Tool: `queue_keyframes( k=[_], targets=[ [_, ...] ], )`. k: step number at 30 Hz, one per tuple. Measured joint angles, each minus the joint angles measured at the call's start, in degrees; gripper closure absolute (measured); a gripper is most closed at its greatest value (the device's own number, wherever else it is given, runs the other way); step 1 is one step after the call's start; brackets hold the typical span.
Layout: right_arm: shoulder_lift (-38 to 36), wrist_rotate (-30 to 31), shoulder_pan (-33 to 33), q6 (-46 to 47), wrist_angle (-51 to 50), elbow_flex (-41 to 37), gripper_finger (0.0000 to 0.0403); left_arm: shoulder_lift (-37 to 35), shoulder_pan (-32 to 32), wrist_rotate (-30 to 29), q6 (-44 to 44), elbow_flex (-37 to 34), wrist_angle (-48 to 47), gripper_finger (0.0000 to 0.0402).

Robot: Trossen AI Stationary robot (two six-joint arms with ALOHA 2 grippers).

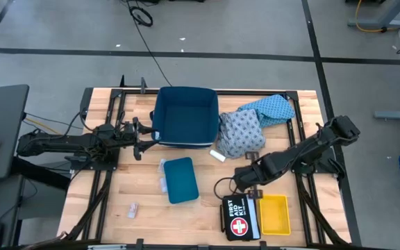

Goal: Pick & place medical supplies in basket/bin
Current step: Put the right white gauze in the blue bin

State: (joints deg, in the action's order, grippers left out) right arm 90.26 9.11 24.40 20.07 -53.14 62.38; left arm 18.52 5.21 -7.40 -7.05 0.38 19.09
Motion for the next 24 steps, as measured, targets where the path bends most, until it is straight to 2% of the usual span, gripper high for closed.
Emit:
queue_keyframes(
  k=[6, 14, 20, 24],
  targets=[
    [0.0, 2.54, -2.38, -7.67, 11.09, 0.03, 0.0388, 0.0, 0.0, 0.02, -0.24, -0.02, 0.0, 0.0149],
    [0.0, 2.6, -5.3, -17.68, 27.45, 0.03, 0.0388, 0.0, 0.0, 0.02, -0.4, 0.0, 0.0, 0.0149],
    [0.06, -0.24, -8.07, -25.39, 41.07, 0.03, 0.0388, 0.0, 0.01, 0.01, -0.42, -0.02, -0.02, 0.0149],
    [1.02, -4.4, -10.06, -29.53, 49.66, 0.01, 0.0388, 0.0, 0.0, 0.0, -0.35, -0.01, -0.02, 0.0149]
  ],
)
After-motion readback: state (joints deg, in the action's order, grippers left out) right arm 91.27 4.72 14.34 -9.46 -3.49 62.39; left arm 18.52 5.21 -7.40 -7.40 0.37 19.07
